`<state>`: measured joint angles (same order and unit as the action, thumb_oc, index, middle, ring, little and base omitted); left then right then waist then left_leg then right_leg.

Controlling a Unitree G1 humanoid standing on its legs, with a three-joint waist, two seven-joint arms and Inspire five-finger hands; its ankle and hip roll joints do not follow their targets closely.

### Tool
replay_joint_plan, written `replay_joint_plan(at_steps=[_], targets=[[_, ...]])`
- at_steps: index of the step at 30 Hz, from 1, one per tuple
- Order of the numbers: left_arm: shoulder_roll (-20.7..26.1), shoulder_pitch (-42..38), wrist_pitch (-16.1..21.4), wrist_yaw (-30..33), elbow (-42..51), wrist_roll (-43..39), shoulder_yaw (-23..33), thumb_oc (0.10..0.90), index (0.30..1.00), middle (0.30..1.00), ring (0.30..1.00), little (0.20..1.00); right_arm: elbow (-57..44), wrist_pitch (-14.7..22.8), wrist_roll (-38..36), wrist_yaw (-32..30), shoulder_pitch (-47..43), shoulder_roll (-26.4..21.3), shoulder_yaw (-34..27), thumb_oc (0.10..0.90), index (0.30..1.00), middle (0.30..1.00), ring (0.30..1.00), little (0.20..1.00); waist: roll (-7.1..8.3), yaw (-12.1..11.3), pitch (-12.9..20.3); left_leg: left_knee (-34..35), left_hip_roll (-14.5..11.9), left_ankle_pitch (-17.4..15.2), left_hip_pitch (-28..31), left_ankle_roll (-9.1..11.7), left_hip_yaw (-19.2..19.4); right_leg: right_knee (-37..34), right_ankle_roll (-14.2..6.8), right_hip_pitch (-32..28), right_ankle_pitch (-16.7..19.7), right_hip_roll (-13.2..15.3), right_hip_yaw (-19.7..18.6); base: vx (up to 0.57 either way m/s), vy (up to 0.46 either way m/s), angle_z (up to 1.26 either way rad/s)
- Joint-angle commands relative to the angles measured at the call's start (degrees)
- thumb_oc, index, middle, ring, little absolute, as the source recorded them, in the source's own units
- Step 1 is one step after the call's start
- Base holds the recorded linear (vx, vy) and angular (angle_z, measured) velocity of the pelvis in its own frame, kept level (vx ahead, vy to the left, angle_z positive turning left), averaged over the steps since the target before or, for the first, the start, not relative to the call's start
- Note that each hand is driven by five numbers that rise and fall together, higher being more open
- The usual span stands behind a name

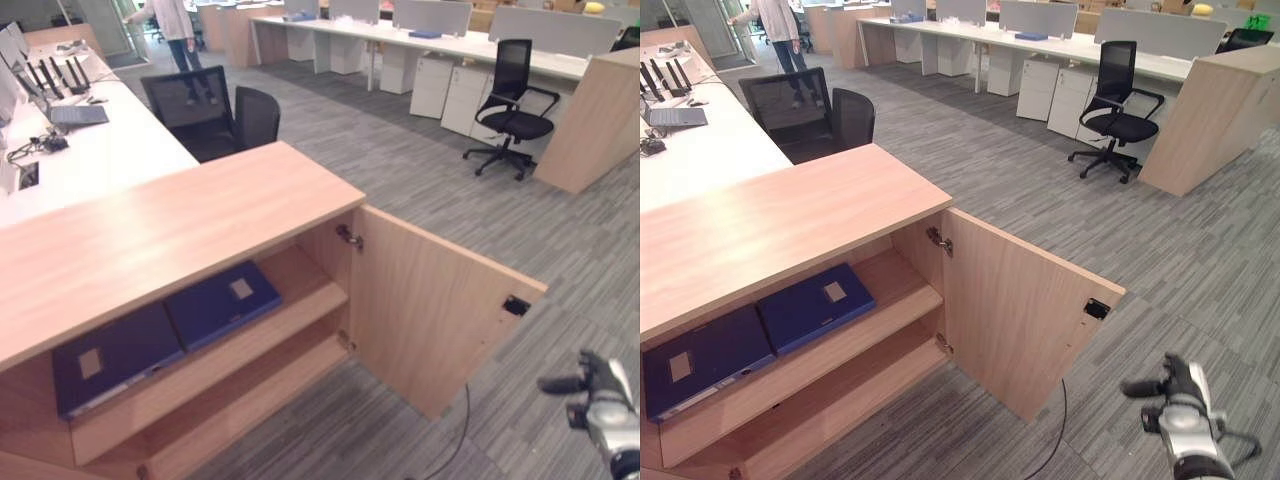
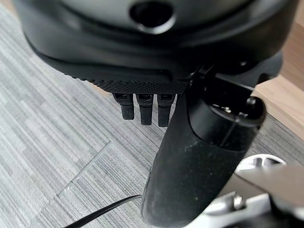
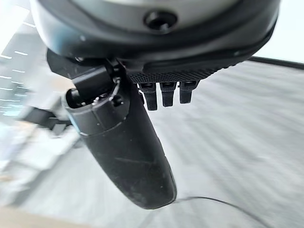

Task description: Put the empty folder in the office cabinet

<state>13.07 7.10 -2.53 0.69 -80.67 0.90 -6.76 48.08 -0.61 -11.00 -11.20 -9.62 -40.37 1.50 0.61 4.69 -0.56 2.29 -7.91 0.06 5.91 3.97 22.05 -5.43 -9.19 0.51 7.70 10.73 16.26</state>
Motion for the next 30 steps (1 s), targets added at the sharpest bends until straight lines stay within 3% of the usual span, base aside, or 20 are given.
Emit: replay_joint_plan(at_steps=[1, 8, 18, 27, 30], targets=[[2.1, -4.4, 0.5, 0.5, -2.1, 0.3, 1.7, 0.800, 0.900, 0.900, 0.900, 0.900, 0.5, 3.7, 2.8, -1.7, -9.2, 0.1, 3.2, 0.800, 0.900, 0.900, 0.900, 0.900, 2.72, -0.8, 0.2, -3.3, -0.8, -5.3, 1.0, 1.5, -7.3, 0.8, 1.0, -1.1, -5.3, -2.9, -1.3, 0.06, -0.076, 0.05], [1.9, -5.4, 0.7, 0.0, 0.7, -0.5, -0.9, 0.800, 0.900, 0.900, 0.900, 0.900, -3.3, 5.2, 2.8, -0.8, -17.0, 1.0, 9.8, 0.800, 0.900, 0.900, 0.900, 0.900, 2.52, -1.5, 0.1, -3.2, -1.3, -4.5, 1.1, 2.2, -8.1, 0.6, 2.0, -2.6, -6.7, -3.9, -0.6, 0.04, -0.050, 0.06], [1.8, -3.8, 0.5, 0.7, -0.4, -1.4, 0.9, 0.800, 0.900, 0.900, 0.900, 0.900, -11.3, 7.2, 1.1, 0.0, -20.8, 1.8, 13.3, 0.800, 0.900, 0.900, 0.900, 0.900, 2.98, -2.5, 0.1, -1.9, -1.9, -3.3, 1.3, 3.0, -8.6, 0.6, 2.5, -3.0, -7.9, -5.0, -0.2, 0.01, -0.017, 0.03], [1.9, -3.9, 0.4, 1.2, -1.4, 0.0, 3.0, 0.800, 0.900, 0.900, 0.900, 0.900, -28.3, 9.9, -1.2, 5.3, -16.0, 4.7, 17.8, 0.800, 0.900, 0.900, 0.900, 0.900, 3.59, -2.7, 0.1, -1.5, -2.2, -2.9, 1.1, 3.4, -8.7, 0.7, 2.8, -3.1, -8.4, -5.4, 0.0, -0.01, -0.005, -0.03], [1.4, -4.1, 0.1, 1.1, -1.5, 0.2, 3.5, 0.800, 0.900, 0.900, 0.900, 0.900, -34.8, 9.9, -4.0, 10.3, -11.0, 10.4, 24.0, 0.800, 0.900, 0.900, 0.900, 0.900, 3.53, -2.8, 0.1, -1.7, -2.3, -3.0, 0.8, 3.4, -8.8, 0.9, 3.0, -3.1, -8.5, -5.3, 0.2, -0.03, -0.005, -0.21]])
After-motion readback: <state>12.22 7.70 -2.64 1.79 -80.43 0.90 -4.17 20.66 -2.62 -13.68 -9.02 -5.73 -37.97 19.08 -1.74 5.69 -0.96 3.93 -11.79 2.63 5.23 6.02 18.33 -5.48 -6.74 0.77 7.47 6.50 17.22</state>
